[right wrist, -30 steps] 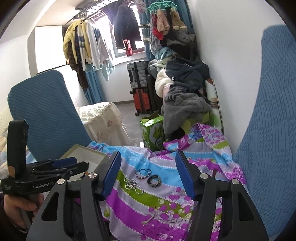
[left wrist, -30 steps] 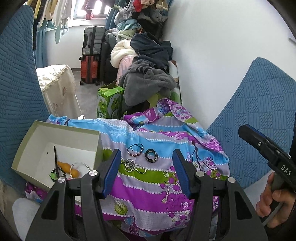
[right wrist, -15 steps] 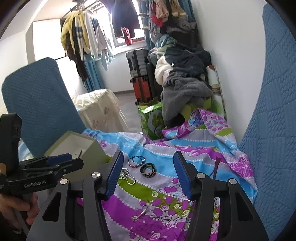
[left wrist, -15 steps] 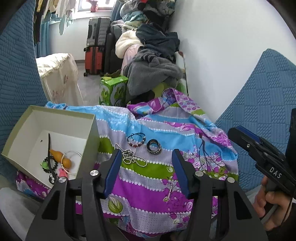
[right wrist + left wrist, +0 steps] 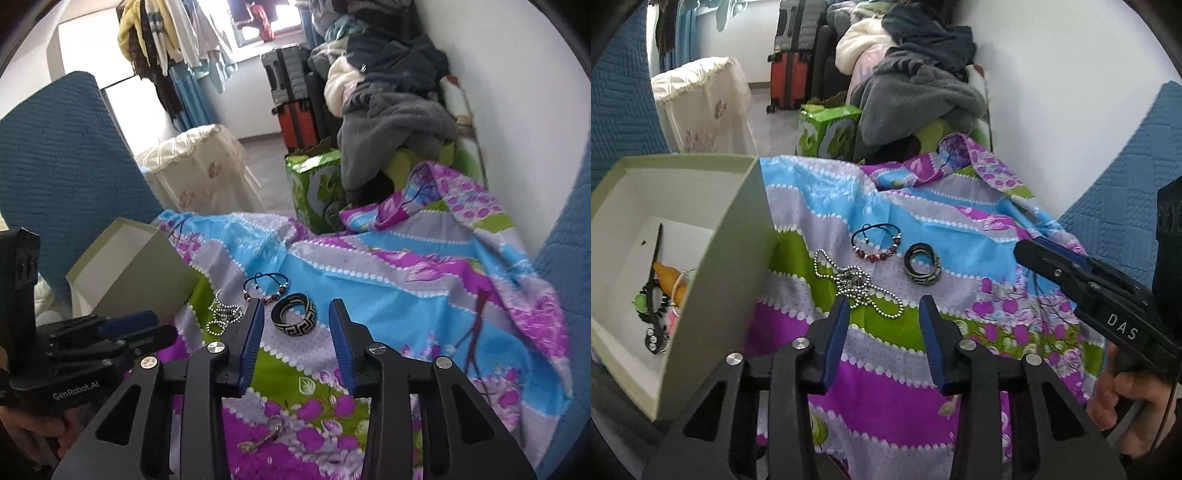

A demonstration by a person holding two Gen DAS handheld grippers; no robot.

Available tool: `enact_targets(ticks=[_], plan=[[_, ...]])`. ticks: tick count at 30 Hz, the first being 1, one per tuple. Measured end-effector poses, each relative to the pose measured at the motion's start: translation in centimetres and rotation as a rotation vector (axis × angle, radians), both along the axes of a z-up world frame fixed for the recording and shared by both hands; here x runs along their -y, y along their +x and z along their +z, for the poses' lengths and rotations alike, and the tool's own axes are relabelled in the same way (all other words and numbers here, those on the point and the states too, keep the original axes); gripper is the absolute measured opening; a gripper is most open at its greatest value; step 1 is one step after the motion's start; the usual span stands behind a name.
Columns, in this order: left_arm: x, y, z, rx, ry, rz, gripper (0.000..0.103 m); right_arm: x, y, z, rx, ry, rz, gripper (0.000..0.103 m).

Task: Organize jewelry
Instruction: 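Grasp the black-and-white patterned bangle with the right tool while the left tool grasps the silver bead chain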

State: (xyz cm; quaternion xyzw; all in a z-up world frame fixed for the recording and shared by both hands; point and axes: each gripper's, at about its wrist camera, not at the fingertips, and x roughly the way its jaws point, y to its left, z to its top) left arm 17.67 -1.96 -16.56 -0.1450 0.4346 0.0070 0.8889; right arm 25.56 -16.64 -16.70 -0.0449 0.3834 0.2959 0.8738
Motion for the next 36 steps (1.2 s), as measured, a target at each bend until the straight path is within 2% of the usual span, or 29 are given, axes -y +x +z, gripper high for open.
enact_targets(ticks=[8,15,23,28,30,36], plan=[[-0.5,3.2,-3.6,-0.090,-0.018,0.017,0.031,-1.6,3.5,-3.7,-0.068,-0.029,0.034,0.025],[-1.0,4.4,-5.2,-0.116,0.035,0.034,0.031,-3.0,5.3,-6.6,-0.108,-0.072,0.078,0.025],[-0.4,5.2,-6.4,-0.139,0.077,-0.006,0.030,-4.1,6.3,-8.6,-0.135,-0.124,0.074,0.025],[-0.5,5.4,-6.5,-0.140,0.087,-0.008,0.014,-4.4,6.1,-8.7,-0.113,-0.146,0.070,0.022],[-0.4,5.5,-6.5,-0.143,0.081,-0.015,0.010,-4.4,6.1,-8.8,-0.105,-0.156,0.059,0.009],[-0.3,5.3,-6.1,-0.135,0.056,-0.034,0.007,-3.9,6.1,-8.6,-0.126,-0.155,0.024,0.007]])
